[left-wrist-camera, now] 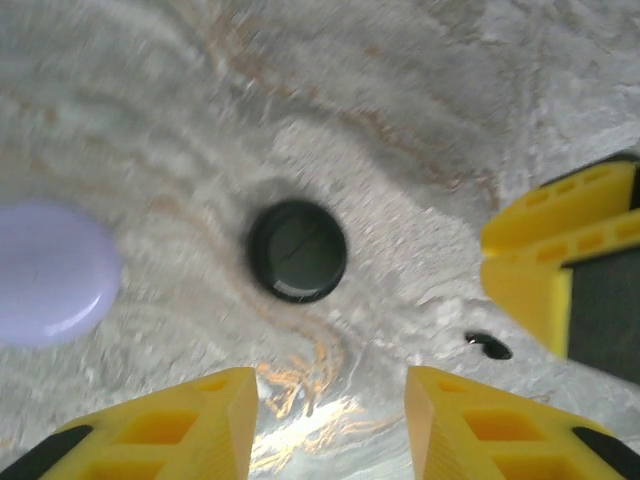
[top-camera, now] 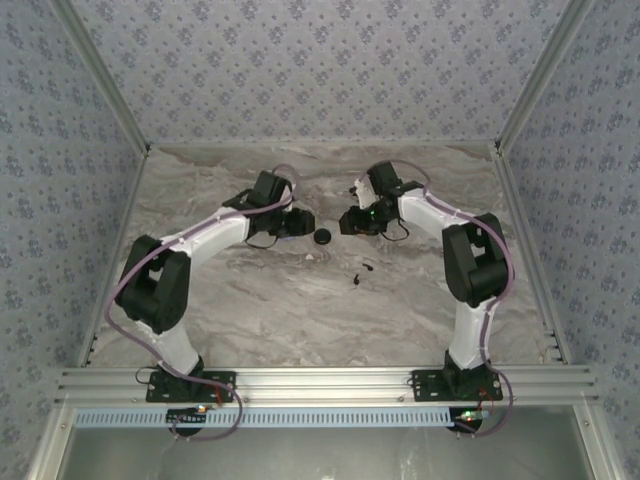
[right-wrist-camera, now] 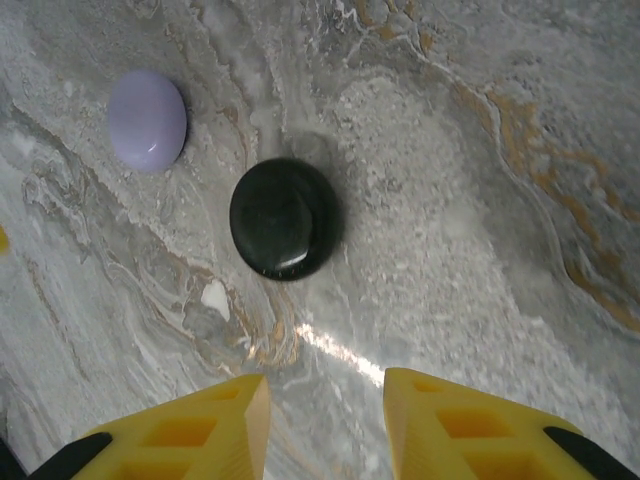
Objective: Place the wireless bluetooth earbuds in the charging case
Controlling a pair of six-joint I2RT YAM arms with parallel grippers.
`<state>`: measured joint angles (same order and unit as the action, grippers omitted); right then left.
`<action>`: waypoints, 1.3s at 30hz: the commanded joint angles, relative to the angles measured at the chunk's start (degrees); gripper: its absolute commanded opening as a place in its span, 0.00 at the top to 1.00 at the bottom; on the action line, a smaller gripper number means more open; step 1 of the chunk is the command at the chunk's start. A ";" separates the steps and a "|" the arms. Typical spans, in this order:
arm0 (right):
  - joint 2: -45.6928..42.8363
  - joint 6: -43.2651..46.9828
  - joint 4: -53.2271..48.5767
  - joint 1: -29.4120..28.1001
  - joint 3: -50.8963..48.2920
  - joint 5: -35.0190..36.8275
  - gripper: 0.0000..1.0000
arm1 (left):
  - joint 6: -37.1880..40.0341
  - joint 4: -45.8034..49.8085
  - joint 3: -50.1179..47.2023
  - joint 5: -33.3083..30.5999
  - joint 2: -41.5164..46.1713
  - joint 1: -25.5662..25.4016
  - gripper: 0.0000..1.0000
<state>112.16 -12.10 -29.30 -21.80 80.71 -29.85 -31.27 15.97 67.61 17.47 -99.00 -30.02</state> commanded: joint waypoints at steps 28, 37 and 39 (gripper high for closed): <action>16.45 0.74 -4.88 -1.39 15.93 -5.67 0.70 | -17.71 -25.66 -10.68 0.88 -7.92 -0.54 0.52; 17.30 0.41 -4.84 -1.49 15.70 -5.82 0.73 | -18.59 -28.59 -10.33 2.56 -11.01 -0.77 0.55; 17.09 0.33 -4.88 -1.49 15.21 -5.90 0.74 | -18.72 -29.34 -10.36 3.03 -11.66 -0.90 0.56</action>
<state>128.46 -11.73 -32.18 -23.24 95.61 -35.05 -49.23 -11.53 56.07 18.83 -108.27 -30.17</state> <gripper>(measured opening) 0.261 0.448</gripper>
